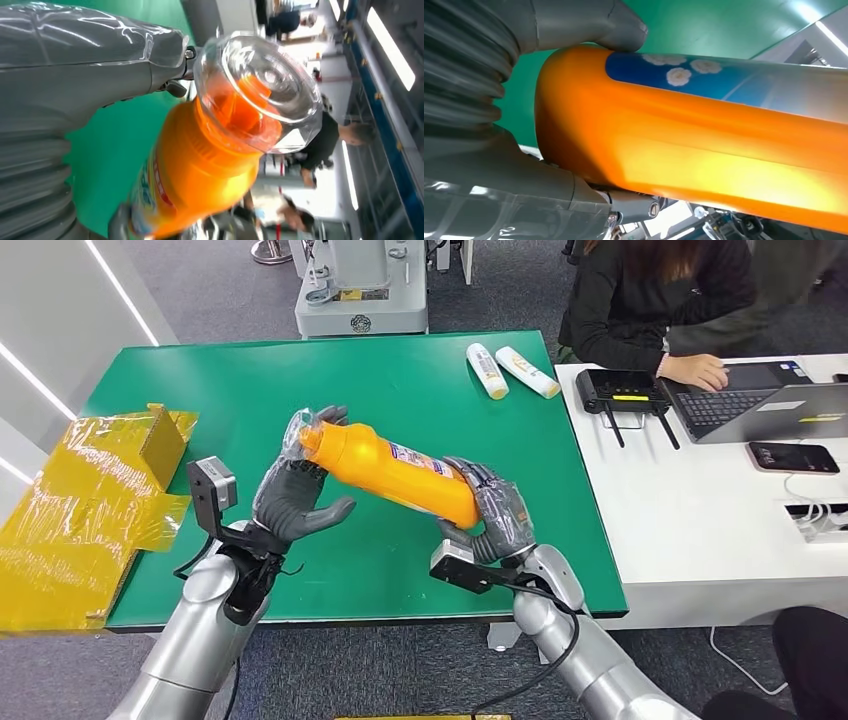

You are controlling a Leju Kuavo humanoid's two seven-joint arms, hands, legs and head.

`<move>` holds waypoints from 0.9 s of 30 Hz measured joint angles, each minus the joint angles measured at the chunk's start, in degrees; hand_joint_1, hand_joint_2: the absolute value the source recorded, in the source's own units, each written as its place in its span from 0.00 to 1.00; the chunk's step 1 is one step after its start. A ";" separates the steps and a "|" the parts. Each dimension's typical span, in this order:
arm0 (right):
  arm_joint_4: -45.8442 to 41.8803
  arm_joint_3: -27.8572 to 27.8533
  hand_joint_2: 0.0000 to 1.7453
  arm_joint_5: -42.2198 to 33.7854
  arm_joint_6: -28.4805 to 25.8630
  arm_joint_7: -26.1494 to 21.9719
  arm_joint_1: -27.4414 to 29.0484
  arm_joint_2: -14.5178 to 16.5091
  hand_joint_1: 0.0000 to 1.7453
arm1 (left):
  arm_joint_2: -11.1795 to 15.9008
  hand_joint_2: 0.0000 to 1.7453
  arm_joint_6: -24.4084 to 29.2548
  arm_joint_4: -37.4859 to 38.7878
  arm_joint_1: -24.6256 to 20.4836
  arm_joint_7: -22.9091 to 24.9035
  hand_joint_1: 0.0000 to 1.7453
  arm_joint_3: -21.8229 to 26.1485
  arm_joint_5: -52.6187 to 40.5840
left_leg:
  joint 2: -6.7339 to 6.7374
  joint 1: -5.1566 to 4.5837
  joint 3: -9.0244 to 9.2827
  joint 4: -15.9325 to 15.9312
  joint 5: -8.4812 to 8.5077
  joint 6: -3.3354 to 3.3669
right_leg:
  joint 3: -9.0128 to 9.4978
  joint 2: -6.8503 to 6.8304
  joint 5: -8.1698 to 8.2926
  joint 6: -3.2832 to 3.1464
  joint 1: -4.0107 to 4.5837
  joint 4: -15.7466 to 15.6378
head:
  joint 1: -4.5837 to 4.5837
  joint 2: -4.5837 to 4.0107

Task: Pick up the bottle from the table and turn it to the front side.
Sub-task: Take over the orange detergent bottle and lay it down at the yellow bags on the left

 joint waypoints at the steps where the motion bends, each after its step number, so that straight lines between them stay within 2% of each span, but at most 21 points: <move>1: 0.12 0.00 1.00 0.18 -0.28 -0.02 -0.08 -0.01 1.00 | -0.17 1.00 -1.07 0.20 -0.09 0.40 0.00 -0.03 1.01 | 0.00 0.00 0.00 0.00 0.00 0.00 | 0.00 0.00 0.00 0.00 0.00 0.00 | 0.01 0.01; 7: 0.27 0.00 1.00 -2.87 -2.23 -1.41 -0.32 0.01 1.00 | -2.12 1.00 -2.96 0.62 -0.70 2.84 0.00 -1.39 9.39 | -0.02 0.00 -0.02 0.01 0.00 0.00 | 0.00 -0.02 0.00 0.00 0.00 0.00 | 0.02 0.00; 13: 0.08 0.00 1.00 -7.98 -3.81 -3.66 -0.25 2.10 1.00 | -4.73 1.00 1.93 0.64 -2.22 1.19 0.00 -4.75 10.84 | -0.01 0.00 -0.02 0.01 0.00 0.00 | 0.00 -0.01 0.00 0.00 0.00 0.00 | 0.01 0.00; 16: -0.27 -0.01 1.00 -10.50 -3.65 -3.96 -0.25 3.43 1.00 | -5.74 1.00 6.14 0.67 -3.25 -0.57 0.00 -5.75 9.46 | -0.01 0.01 -0.01 0.01 0.00 0.00 | 0.00 -0.01 0.00 0.00 0.00 0.00 | 0.00 -0.01; 22: -0.13 -0.28 1.00 -13.79 -3.57 -4.62 -0.33 6.20 1.00 | -8.28 1.00 19.42 1.04 -4.85 -5.12 0.00 -6.62 0.90 | -0.02 0.01 -0.01 0.00 0.00 0.00 | 0.00 -0.01 0.00 0.00 0.00 0.00 | 0.01 0.01; 27: 1.09 -0.54 1.00 -14.16 -3.55 -5.09 -0.97 7.88 1.00 | -9.83 1.00 25.39 2.40 -6.21 -7.25 0.00 -6.79 -4.66 | -0.01 0.00 -0.02 0.01 0.00 0.00 | 0.00 -0.01 0.00 0.00 0.00 0.00 | 0.01 -0.01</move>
